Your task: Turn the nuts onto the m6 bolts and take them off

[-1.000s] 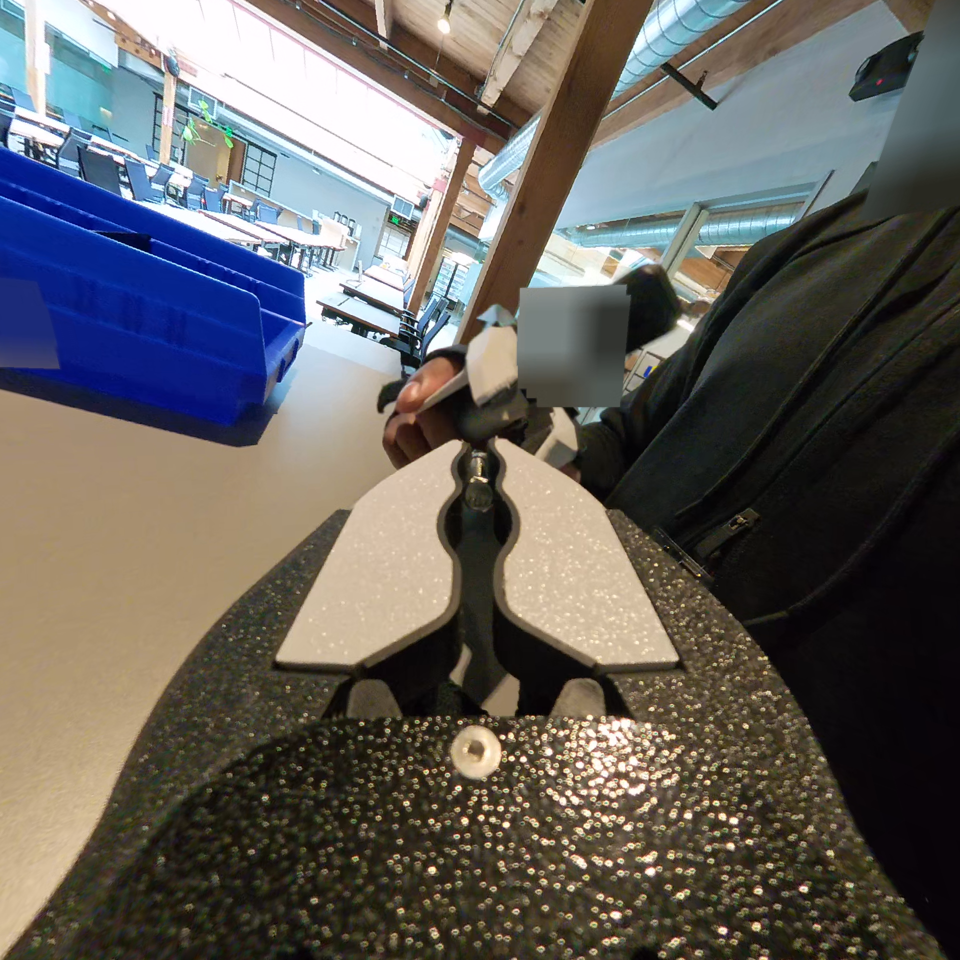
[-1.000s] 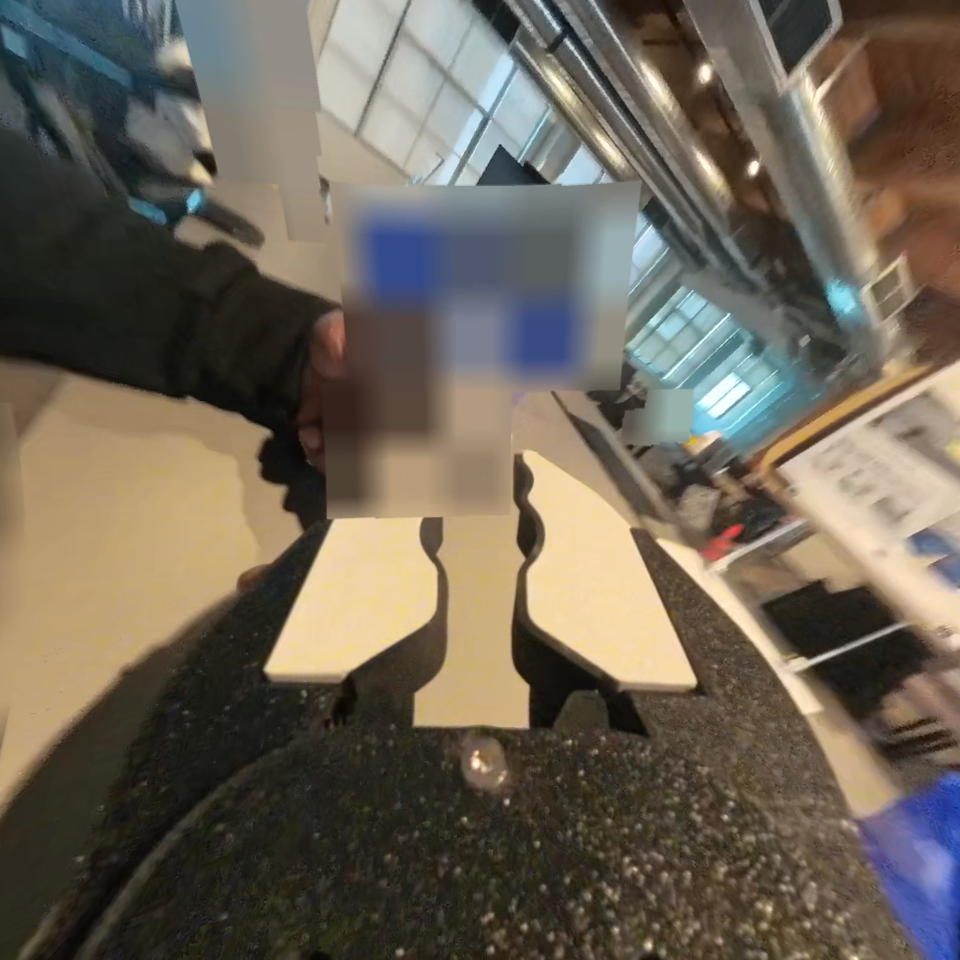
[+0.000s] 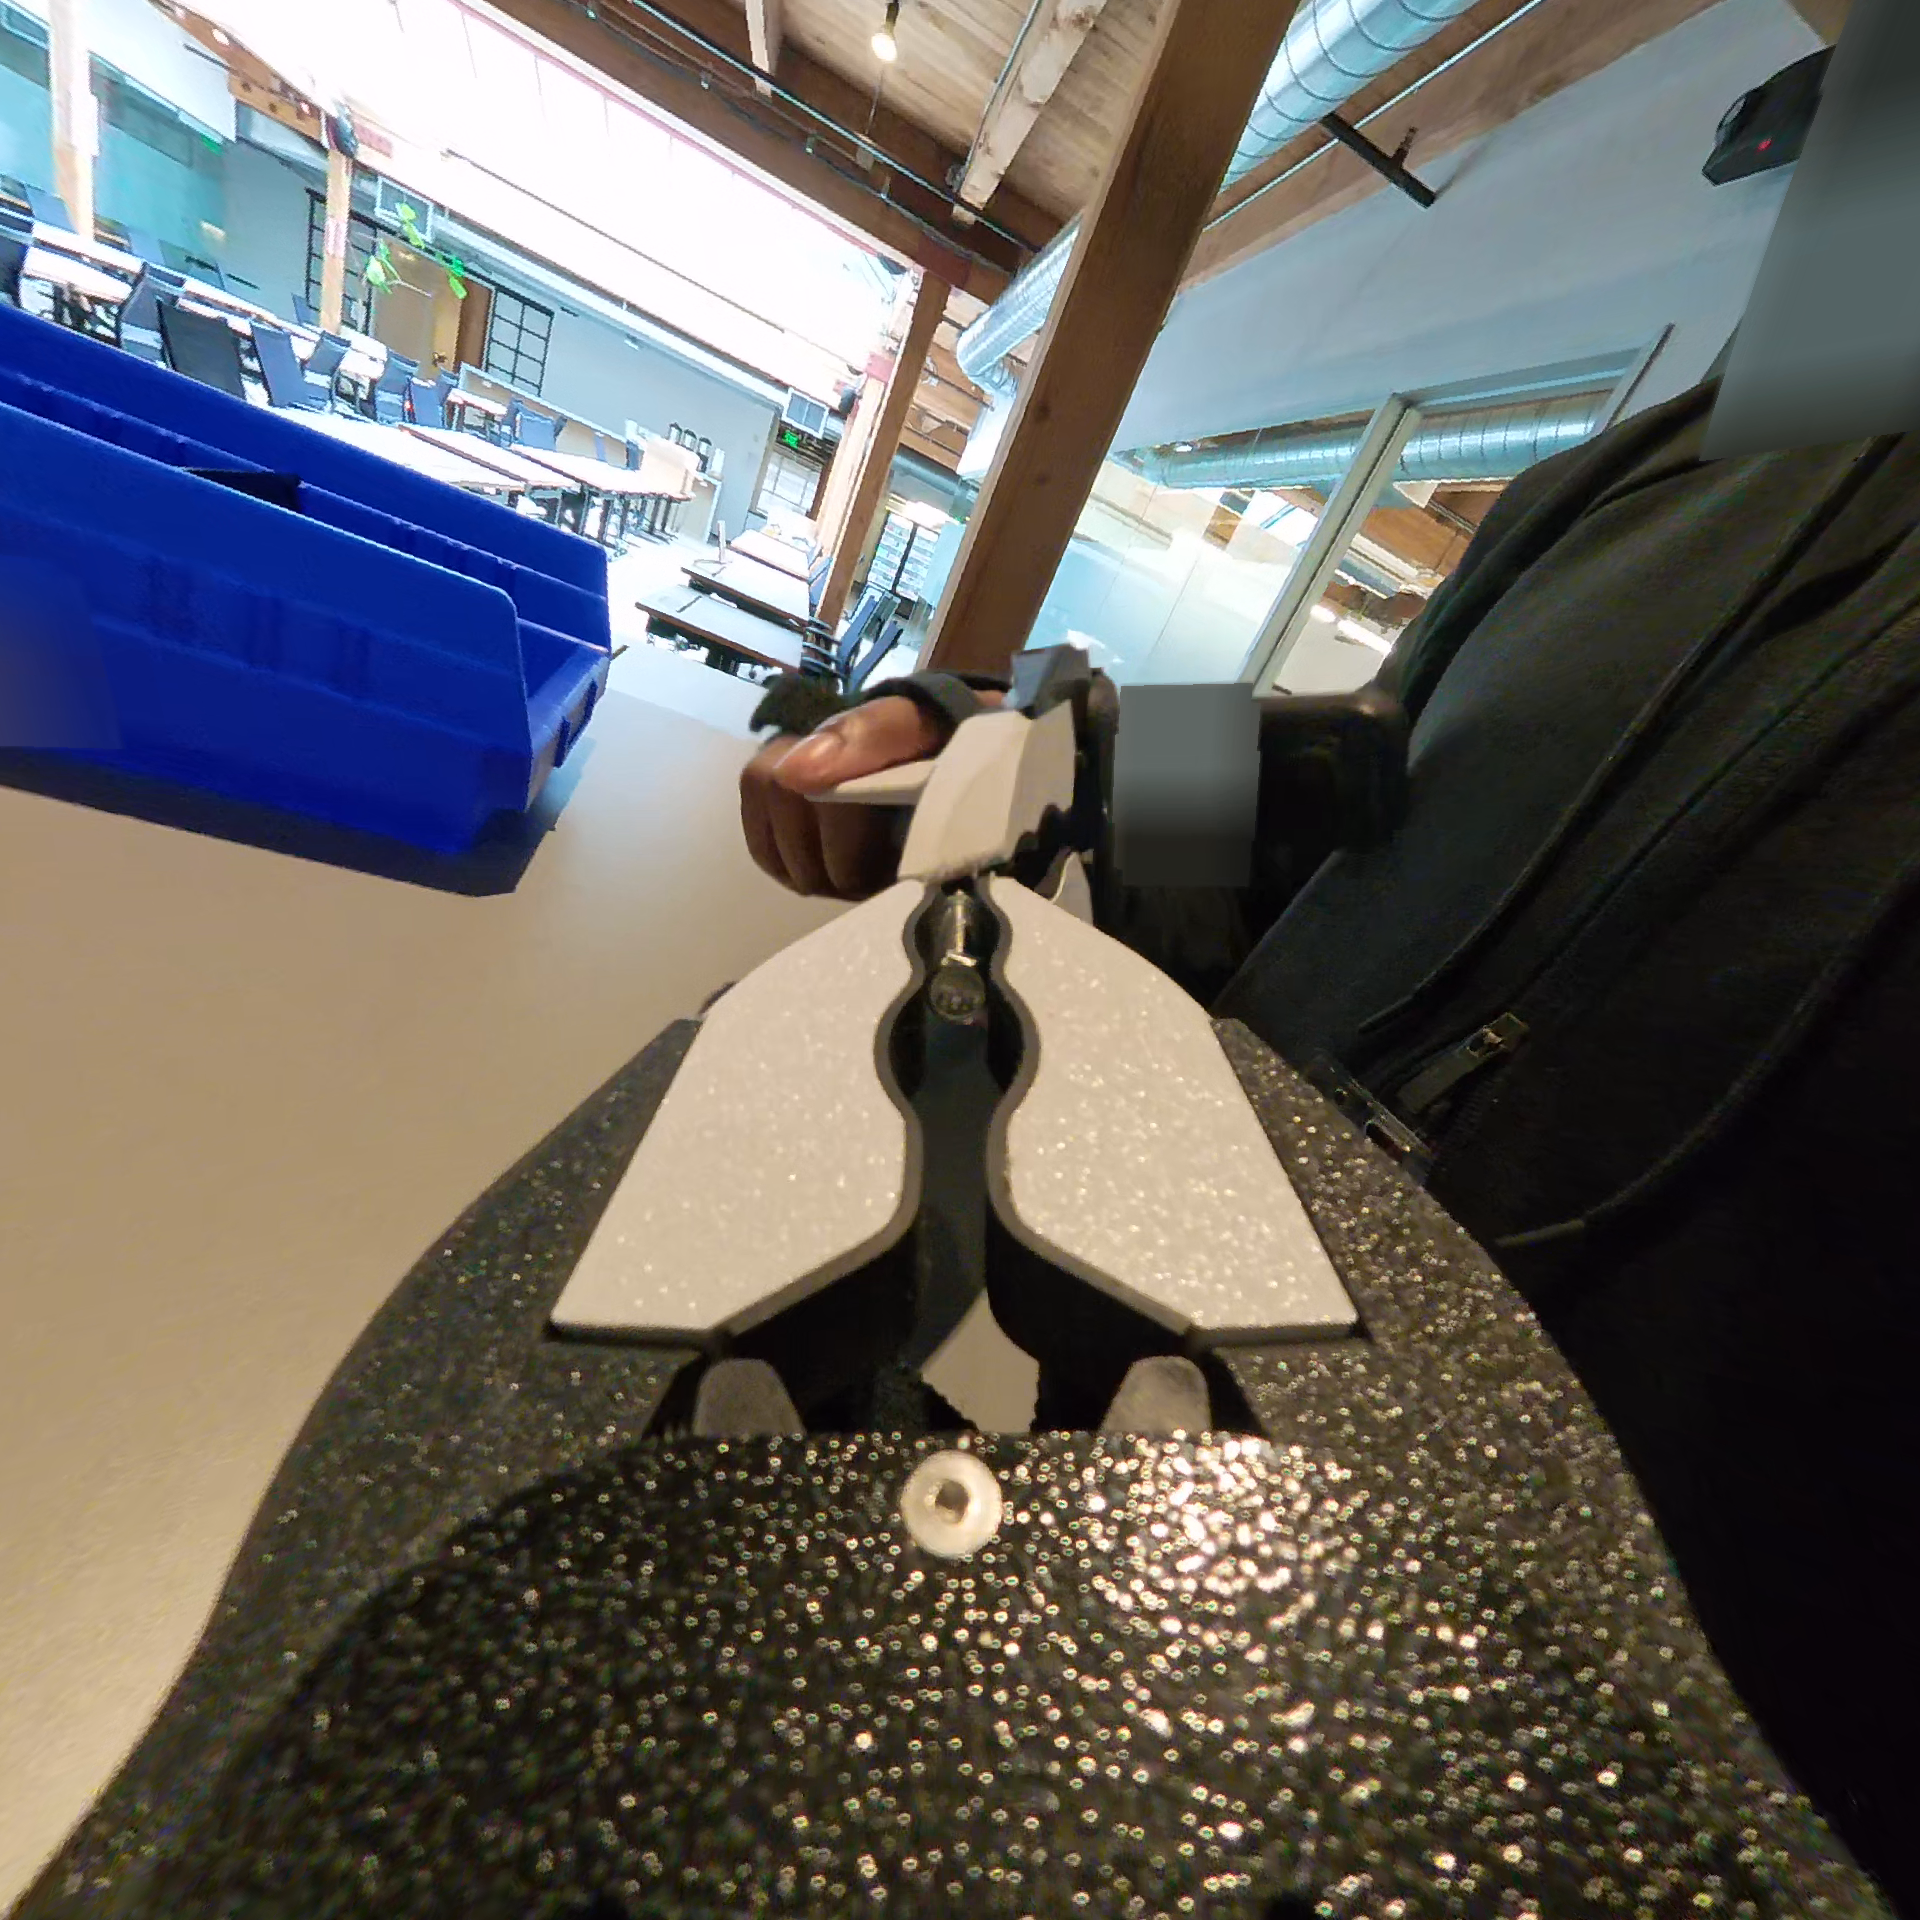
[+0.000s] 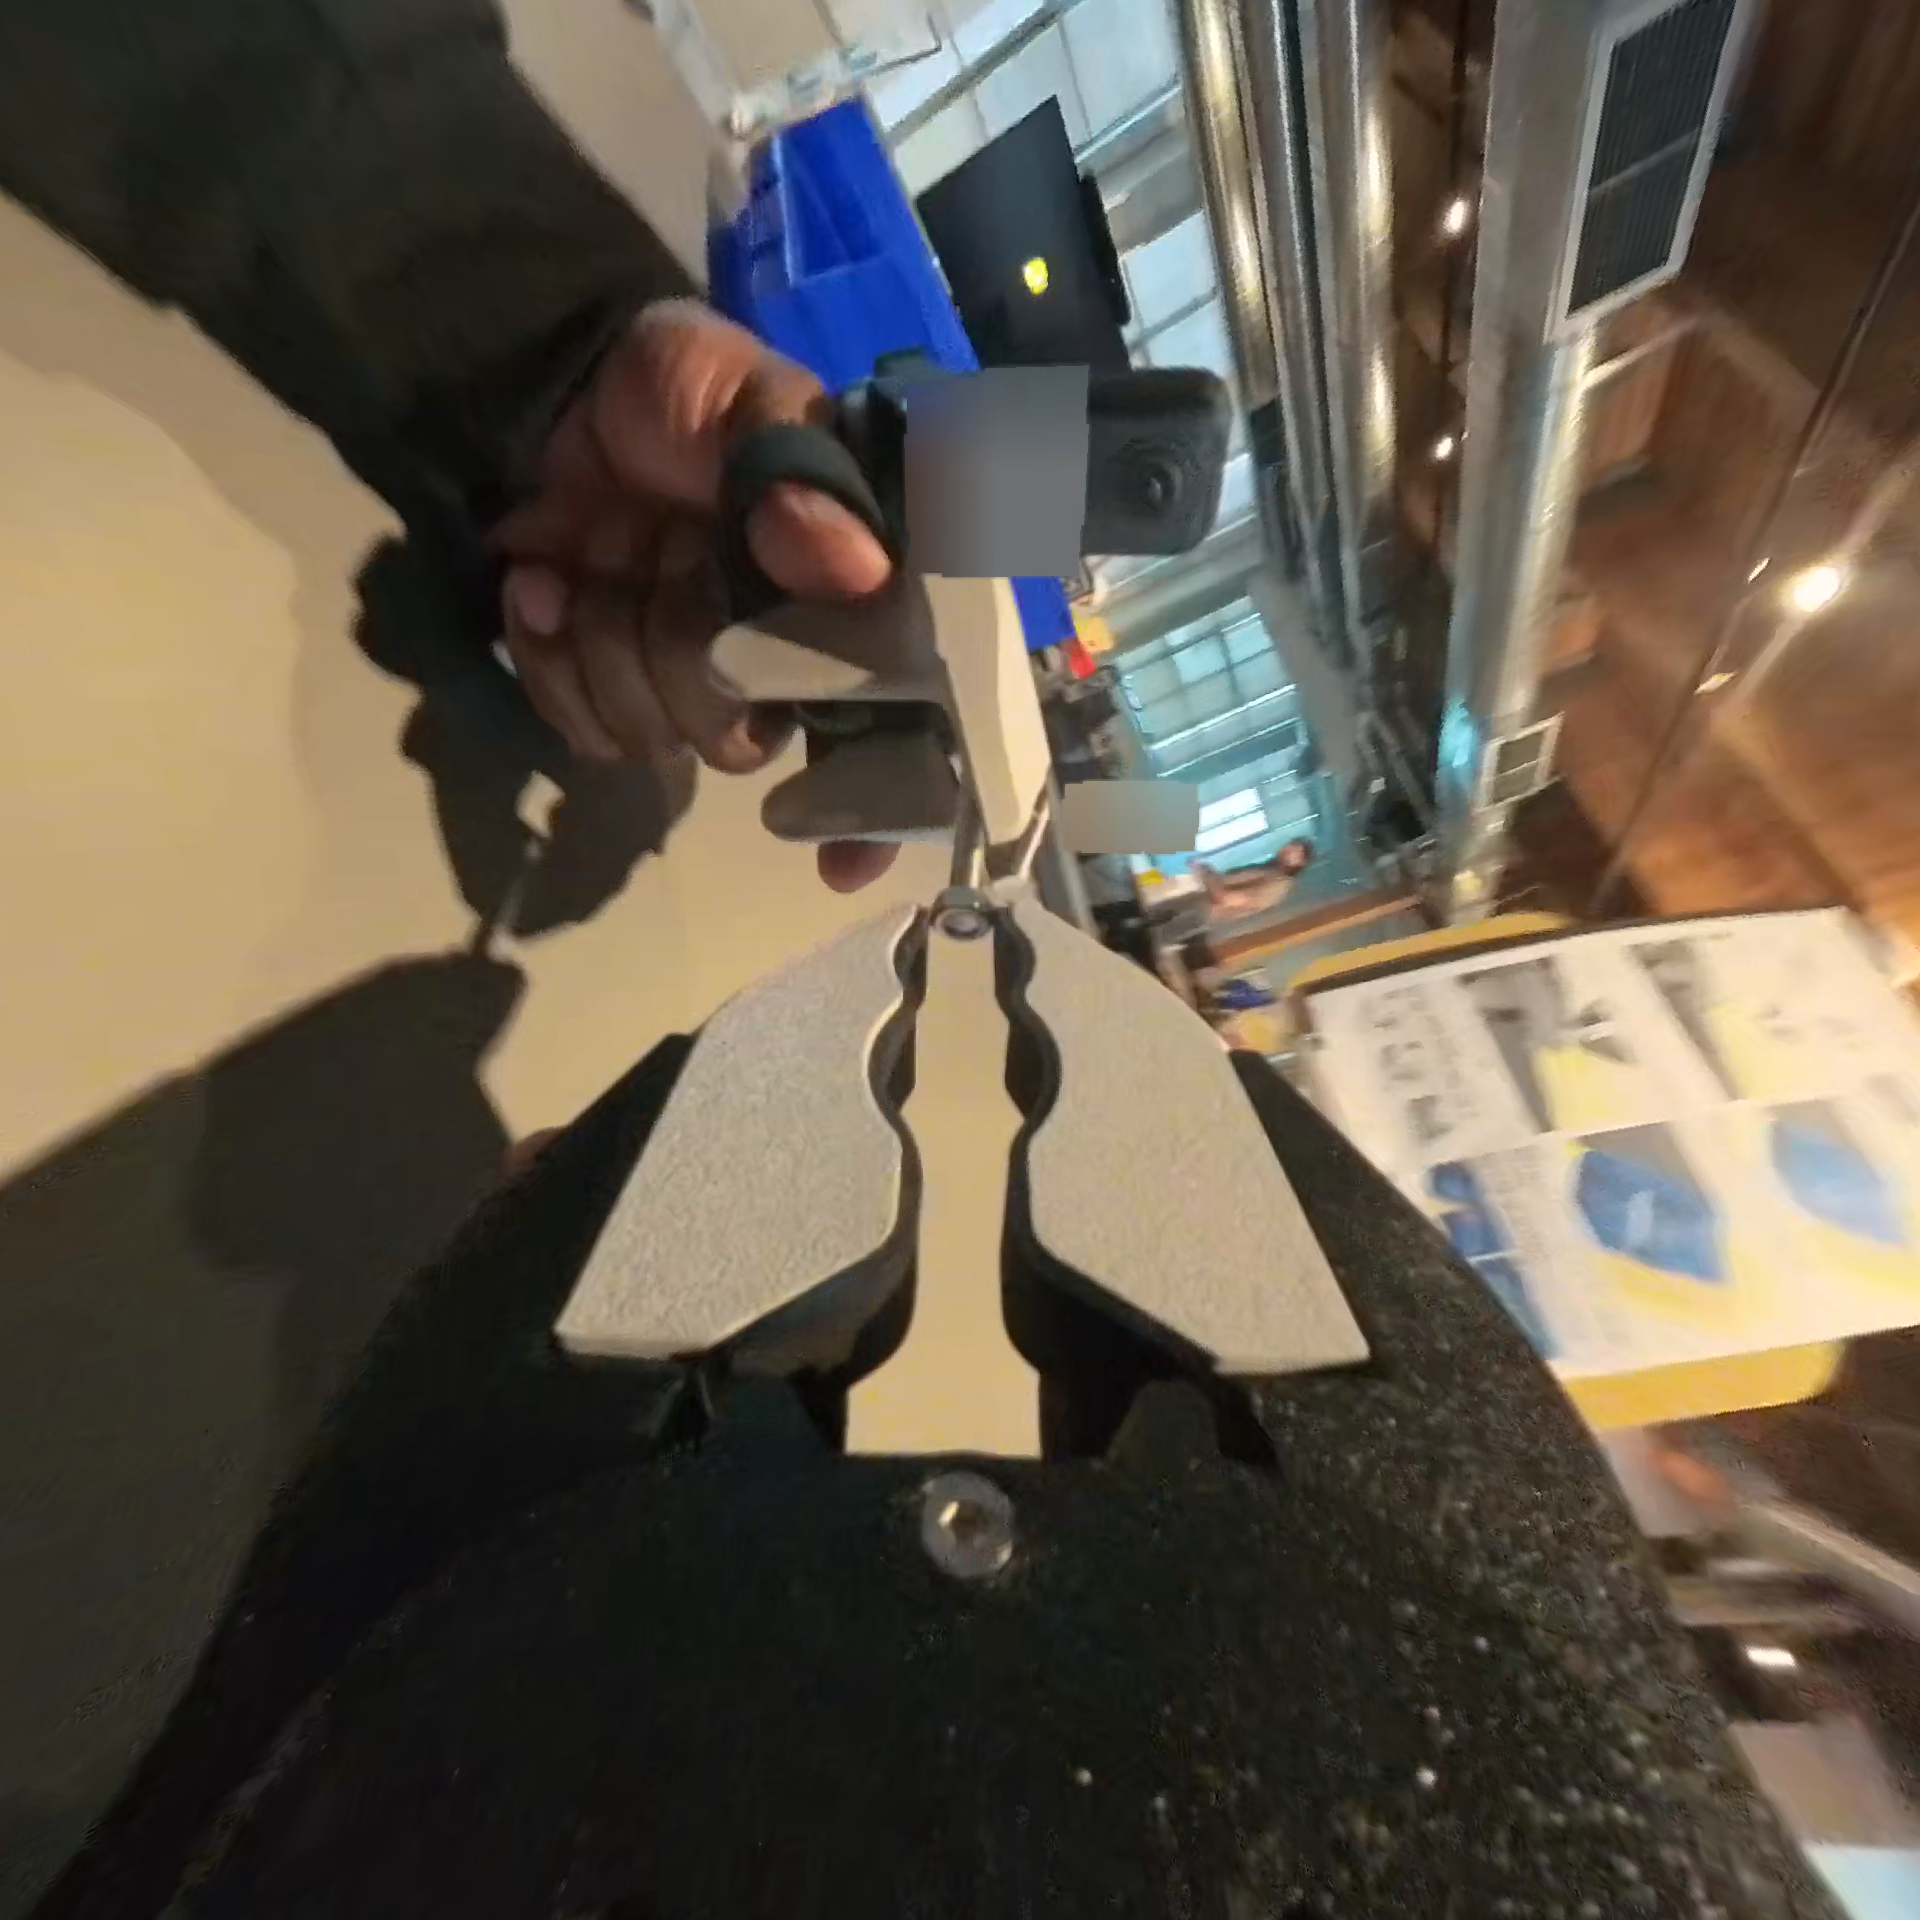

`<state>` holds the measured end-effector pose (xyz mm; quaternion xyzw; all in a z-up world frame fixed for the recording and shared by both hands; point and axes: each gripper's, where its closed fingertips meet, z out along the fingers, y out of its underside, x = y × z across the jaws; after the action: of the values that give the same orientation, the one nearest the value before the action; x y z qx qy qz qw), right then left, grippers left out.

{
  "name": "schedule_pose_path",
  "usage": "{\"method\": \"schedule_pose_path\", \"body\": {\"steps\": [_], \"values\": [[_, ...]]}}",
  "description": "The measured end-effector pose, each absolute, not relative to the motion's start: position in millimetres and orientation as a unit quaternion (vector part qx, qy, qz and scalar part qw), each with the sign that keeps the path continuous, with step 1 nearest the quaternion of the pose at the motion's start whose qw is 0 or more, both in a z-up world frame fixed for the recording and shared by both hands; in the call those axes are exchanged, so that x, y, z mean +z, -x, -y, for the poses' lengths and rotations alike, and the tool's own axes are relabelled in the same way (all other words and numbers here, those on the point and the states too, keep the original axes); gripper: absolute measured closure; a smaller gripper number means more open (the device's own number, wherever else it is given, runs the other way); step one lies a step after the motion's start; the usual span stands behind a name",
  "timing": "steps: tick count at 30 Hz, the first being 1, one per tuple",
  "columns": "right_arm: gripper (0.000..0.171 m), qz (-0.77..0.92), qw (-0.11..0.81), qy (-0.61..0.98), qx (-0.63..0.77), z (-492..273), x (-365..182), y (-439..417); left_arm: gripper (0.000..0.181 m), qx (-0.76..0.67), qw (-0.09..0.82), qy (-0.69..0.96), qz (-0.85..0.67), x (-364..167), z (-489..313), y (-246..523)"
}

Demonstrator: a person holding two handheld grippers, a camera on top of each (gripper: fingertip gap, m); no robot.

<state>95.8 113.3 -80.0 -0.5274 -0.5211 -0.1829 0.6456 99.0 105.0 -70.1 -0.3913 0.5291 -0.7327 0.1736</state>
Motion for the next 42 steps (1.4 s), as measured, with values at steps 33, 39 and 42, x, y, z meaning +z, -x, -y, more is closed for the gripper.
{"method": "schedule_pose_path", "body": {"steps": [33,39,42], "values": [[0.161,0.264,0.592,0.695,0.312,-113,-78,-91,0.176,-0.737,0.175,0.394,-0.52,-69,-108,-98],[0.161,0.502,0.639,0.564,-0.145,-116,-82,-98,0.176,-0.73,0.167,0.403,-0.526,-72,-107,-100],[0.161,0.541,0.628,0.478,-0.291,-116,-82,-99,0.176,-0.729,0.167,0.406,-0.526,-73,-108,-101]]}}
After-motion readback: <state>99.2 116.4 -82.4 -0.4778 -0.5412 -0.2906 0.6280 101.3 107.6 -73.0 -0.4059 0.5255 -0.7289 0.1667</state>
